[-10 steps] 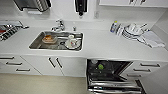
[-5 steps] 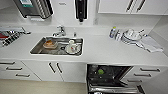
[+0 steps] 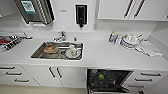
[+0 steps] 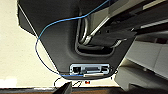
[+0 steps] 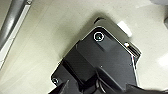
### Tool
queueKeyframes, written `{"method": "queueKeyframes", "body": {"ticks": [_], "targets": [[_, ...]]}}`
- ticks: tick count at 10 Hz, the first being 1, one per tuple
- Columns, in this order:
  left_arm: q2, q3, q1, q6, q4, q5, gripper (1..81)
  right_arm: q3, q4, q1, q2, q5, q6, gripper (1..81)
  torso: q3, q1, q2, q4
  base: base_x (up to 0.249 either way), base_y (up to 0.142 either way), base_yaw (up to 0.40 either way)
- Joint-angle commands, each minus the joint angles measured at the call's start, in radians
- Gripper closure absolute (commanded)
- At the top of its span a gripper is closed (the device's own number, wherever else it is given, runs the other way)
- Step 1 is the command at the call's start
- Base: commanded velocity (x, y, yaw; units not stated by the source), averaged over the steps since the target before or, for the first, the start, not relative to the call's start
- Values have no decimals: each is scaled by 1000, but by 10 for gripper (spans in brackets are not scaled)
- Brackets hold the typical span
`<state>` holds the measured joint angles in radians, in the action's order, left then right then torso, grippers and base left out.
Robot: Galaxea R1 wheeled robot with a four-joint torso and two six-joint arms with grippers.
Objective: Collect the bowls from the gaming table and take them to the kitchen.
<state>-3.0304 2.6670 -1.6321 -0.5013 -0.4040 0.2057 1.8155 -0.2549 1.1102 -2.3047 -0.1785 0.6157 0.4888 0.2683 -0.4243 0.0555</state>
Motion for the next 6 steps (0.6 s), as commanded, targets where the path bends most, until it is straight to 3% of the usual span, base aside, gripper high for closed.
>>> {"method": "queueKeyframes", "body": {"ticks": [1, 6], "targets": [[-2, -6, -28, 0, 1, -68, 10, 49, -186, -31, 0, -41, 7, 10, 0, 61, -95, 0, 0, 0, 0], [2, -4, -28, 1, 1, -69, 10, 68, -440, -58, -38, 17, 6, 10, -1, 175, -278, 0, 0, 0, 0]]}}
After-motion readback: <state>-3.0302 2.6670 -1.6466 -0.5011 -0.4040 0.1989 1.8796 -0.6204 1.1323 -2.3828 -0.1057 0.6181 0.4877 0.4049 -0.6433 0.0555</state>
